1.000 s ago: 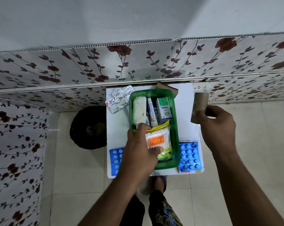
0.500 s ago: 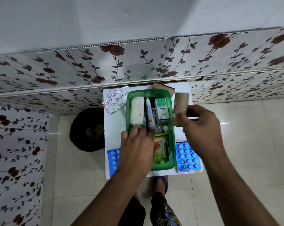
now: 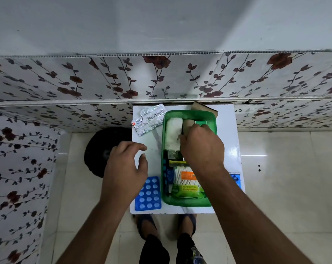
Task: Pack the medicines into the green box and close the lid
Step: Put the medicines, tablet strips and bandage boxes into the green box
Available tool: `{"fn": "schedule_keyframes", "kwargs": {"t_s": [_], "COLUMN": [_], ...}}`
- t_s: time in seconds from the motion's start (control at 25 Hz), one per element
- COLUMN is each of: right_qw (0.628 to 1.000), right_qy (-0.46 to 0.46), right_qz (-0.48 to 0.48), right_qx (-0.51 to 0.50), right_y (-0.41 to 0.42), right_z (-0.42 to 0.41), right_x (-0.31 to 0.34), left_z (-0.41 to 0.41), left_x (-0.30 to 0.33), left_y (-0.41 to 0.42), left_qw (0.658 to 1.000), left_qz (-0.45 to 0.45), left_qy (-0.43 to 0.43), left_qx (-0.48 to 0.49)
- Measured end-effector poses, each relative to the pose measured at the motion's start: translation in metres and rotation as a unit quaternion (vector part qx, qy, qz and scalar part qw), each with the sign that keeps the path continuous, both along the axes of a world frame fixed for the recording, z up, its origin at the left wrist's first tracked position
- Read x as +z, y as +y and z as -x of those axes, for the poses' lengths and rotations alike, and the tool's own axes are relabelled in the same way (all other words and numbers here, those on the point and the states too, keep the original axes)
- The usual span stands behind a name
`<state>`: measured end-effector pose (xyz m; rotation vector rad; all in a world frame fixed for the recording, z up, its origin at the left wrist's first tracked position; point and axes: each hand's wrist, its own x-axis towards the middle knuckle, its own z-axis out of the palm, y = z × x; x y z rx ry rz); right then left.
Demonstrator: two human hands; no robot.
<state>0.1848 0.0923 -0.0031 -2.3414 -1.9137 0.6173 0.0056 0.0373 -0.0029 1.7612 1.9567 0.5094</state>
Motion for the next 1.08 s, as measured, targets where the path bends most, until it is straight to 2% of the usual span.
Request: {"fn": "schedule_keyframes", "kwargs": {"t_s": [0.08,0.16,0.24,0.32,0.36,0.44,0.52,0.56,0.68,0.88,1.08], "right_qw": [1.000,0.999,0.986,0.954,0.945,0.947,0.946,0.946,0.944,0.932,0.920], "right_qy": [-0.005,0.027,0.089,0.153,0.157,0.125,0.101,0.096,0.112,0.123,0.154], "right_qz": [-0.008,-0.038,-0.099,-0.132,-0.112,-0.006,0.111,0.140,0.142,0.118,0.126], "right_qx": [0.016,-0.005,-0.097,-0.221,-0.264,-0.297,-0.287,-0.275,-0.276,-0.319,-0.337], "right_y": [-0.001,-0.007,-0.022,-0.050,-0.068,-0.102,-0.125,-0.130,-0.134,-0.139,-0.138], "right_z": [0.003,-0.004,-0.027,-0.062,-0.079,-0.106,-0.119,-0.120,-0.122,-0.132,-0.137], "right_x": [-0.007,0.000,0.018,0.028,0.024,0.003,-0.023,-0.034,-0.053,-0.057,-0.057], "left_z": [0.001,0.006,0.015,0.024,0.026,0.025,0.020,0.020,0.023,0.028,0.032], "left_x": [-0.006,-0.014,-0.020,-0.029,-0.032,-0.039,-0.047,-0.052,-0.066,-0.068,-0.043], "left_y": [-0.001,-0.004,-0.012,-0.026,-0.036,-0.056,-0.067,-0.069,-0.070,-0.073,-0.068], "left_qw": [0.999,0.994,0.983,0.976,0.971,0.956,0.955,0.958,0.964,0.960,0.954], "left_qz": [0.015,0.043,0.088,0.142,0.178,0.242,0.257,0.252,0.237,0.228,0.218], "left_qy": [-0.031,-0.091,-0.133,-0.106,-0.079,-0.056,-0.050,-0.045,-0.043,-0.053,-0.117], "left_qx": [0.000,0.029,0.085,0.126,0.139,0.153,0.140,0.129,0.115,0.152,0.170]}}
